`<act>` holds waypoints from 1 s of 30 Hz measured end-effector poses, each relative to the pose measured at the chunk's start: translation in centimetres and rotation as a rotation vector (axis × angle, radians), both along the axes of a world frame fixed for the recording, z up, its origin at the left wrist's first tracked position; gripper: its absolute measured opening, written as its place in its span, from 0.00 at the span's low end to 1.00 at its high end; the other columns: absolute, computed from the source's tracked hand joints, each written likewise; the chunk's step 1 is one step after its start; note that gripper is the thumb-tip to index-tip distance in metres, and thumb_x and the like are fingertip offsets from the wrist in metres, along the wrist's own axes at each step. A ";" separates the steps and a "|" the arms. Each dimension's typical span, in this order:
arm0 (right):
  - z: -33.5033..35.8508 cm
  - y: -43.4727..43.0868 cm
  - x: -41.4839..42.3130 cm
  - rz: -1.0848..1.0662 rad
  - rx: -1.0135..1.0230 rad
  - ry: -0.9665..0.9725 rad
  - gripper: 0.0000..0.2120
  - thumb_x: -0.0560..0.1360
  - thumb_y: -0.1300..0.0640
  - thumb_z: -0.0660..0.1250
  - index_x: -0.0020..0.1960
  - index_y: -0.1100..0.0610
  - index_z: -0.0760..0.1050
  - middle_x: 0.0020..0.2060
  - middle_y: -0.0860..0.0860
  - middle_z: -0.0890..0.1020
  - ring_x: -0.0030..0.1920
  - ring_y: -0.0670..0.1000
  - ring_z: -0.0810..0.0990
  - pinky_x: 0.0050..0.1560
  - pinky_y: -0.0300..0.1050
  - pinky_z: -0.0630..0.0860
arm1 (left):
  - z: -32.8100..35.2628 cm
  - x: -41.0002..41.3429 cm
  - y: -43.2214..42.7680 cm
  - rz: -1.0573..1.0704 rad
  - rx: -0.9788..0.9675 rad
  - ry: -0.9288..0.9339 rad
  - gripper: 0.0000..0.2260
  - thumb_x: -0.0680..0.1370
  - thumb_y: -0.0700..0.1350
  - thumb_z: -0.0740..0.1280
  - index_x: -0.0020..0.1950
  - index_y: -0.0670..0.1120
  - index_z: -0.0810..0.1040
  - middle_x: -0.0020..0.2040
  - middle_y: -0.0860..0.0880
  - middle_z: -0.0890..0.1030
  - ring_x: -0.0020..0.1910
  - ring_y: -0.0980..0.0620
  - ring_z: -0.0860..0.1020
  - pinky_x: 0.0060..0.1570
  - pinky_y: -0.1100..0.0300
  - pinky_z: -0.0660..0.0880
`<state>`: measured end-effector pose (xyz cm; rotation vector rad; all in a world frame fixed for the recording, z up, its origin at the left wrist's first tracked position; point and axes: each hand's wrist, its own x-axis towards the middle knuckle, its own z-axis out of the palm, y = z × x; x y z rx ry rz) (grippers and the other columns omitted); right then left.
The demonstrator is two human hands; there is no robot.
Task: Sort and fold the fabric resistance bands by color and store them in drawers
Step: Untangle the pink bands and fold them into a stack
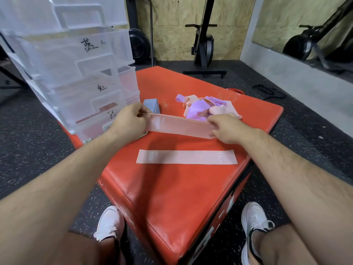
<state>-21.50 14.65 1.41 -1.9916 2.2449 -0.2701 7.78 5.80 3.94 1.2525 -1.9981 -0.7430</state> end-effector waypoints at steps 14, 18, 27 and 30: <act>0.7 4.6 -3.8 -0.081 0.108 -0.389 0.06 0.74 0.60 0.75 0.50 0.54 0.81 0.44 0.54 0.84 0.37 0.49 0.80 0.47 0.50 0.81 | -2.4 2.5 -0.2 -0.060 0.194 -0.089 0.03 0.76 0.37 0.71 0.49 0.43 0.82 0.42 0.43 0.82 0.34 0.50 0.76 0.34 0.64 0.75; -1.0 5.2 -3.2 -0.065 0.164 -0.380 0.06 0.76 0.61 0.73 0.51 0.53 0.81 0.38 0.52 0.80 0.32 0.50 0.78 0.38 0.49 0.79 | -4.2 2.9 0.1 -0.054 0.086 -0.290 0.06 0.75 0.37 0.71 0.48 0.47 0.81 0.36 0.51 0.77 0.34 0.53 0.75 0.35 0.68 0.72; -2.3 5.1 -3.7 -0.005 0.150 -0.079 0.10 0.75 0.52 0.73 0.56 0.48 0.81 0.49 0.47 0.77 0.48 0.48 0.77 0.50 0.41 0.72 | -6.5 3.2 -0.1 -0.150 -0.102 -0.504 0.03 0.72 0.42 0.72 0.46 0.47 0.81 0.44 0.50 0.74 0.47 0.48 0.75 0.48 0.60 0.71; -1.8 5.4 -3.6 0.072 0.163 -0.116 0.18 0.74 0.50 0.74 0.63 0.47 0.79 0.56 0.47 0.76 0.56 0.47 0.76 0.63 0.44 0.72 | -6.4 2.7 0.6 -0.269 -0.173 -0.512 0.17 0.69 0.57 0.68 0.53 0.50 0.82 0.48 0.51 0.74 0.50 0.49 0.75 0.57 0.56 0.72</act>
